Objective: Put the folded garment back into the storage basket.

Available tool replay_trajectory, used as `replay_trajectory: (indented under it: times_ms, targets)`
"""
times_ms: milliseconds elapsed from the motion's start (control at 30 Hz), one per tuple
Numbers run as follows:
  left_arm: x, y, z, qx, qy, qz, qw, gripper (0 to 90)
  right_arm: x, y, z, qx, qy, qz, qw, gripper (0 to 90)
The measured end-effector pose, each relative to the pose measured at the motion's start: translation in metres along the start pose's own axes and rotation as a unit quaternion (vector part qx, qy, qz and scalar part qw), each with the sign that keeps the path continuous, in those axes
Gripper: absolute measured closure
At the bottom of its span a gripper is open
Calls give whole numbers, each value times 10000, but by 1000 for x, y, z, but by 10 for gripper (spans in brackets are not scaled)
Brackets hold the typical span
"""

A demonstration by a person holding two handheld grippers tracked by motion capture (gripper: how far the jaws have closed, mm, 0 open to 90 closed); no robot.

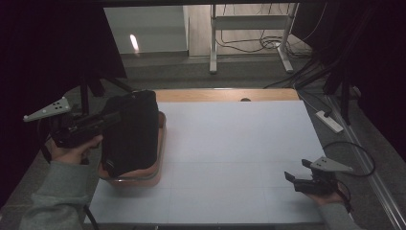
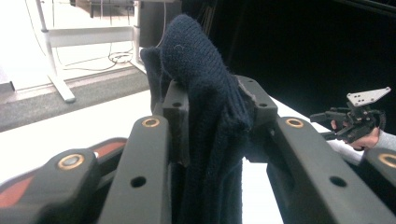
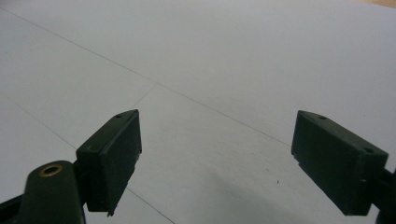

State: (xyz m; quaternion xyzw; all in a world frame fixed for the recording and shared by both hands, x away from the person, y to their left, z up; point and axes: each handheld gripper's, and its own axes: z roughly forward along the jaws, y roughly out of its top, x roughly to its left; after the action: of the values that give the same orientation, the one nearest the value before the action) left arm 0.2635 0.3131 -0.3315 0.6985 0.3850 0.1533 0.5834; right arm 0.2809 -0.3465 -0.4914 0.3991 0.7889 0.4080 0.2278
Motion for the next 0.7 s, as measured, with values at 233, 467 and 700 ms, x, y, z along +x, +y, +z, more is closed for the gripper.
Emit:
replay_trajectory:
  times_ms: [233, 467, 700]
  targets:
    - [6, -10, 2, 110, 20, -105, 9999, 676, 0, 0, 0, -3, -4, -5, 10000, 169]
    - [13, -17, 10, 256, -3, -139, 9996, 676, 0, 0, 0, 4, -7, -2, 10000, 169]
    - [24, -27, 22, 509, -65, -239, 9984, 675, 0, 0, 0, 8, -21, 0, 10000, 169]
